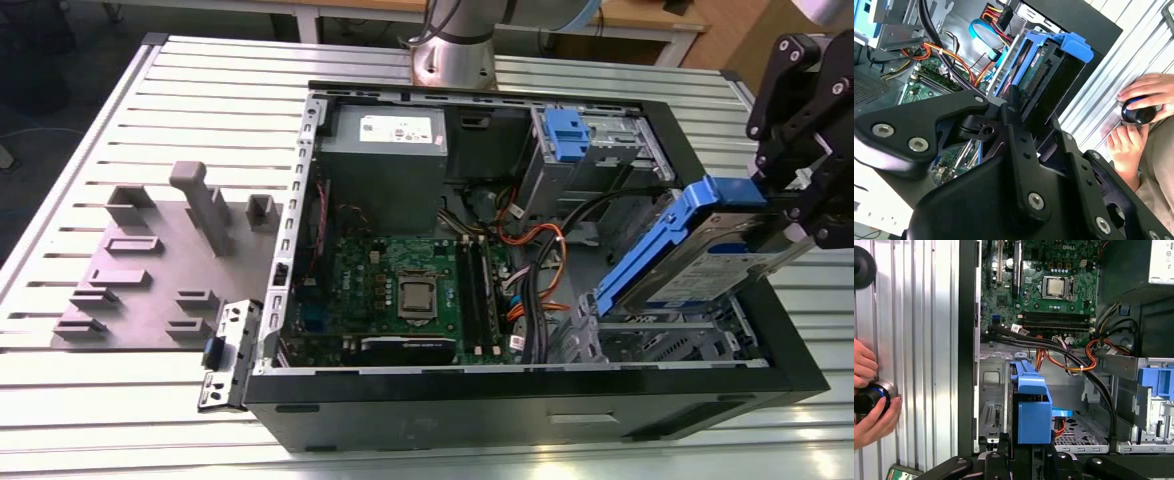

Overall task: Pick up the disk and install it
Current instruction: 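Insert the disk into the insertion slot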

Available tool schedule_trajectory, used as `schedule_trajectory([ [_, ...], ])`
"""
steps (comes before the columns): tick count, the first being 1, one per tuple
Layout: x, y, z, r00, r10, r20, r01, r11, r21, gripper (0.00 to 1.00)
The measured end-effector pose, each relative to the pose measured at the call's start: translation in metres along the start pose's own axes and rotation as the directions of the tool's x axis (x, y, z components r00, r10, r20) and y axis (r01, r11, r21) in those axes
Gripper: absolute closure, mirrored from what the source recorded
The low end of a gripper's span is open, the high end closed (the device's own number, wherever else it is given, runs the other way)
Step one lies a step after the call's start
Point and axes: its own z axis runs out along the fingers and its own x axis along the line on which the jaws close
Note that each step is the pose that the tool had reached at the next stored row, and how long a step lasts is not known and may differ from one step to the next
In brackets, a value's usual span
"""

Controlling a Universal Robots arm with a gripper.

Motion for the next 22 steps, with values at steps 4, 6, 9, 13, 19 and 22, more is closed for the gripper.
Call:
schedule_trajectory([
  [4, 0.0001, 0.0003, 0.0031, 1.0, 0.004, -0.0007, -0.004, 1.0, 0.0002, 0.65],
  [6, 0.0002, 0.0003, 0.0033, 1.0, 0.004, -0.0007, -0.004, 1.0, 0.0002, 0.65],
  [9, 0.0002, 0.0003, 0.0036, 1.0, 0.004, -0.0005, -0.004, 1.0, 0.0003, 0.65],
  [13, 0.0005, 0.0008, 0.0088, 1.0, 0.004, -0.0005, -0.004, 1.0, 0.0002, 0.65],
  [19, 0.0012, 0.0016, 0.0195, 1.0, 0.004, -0.0012, -0.004, 1.0, 0.0002, 0.65],
  [22, 0.0016, 0.0021, 0.0251, 1.0, 0.004, -0.0015, -0.004, 1.0, 0.0002, 0.65],
])
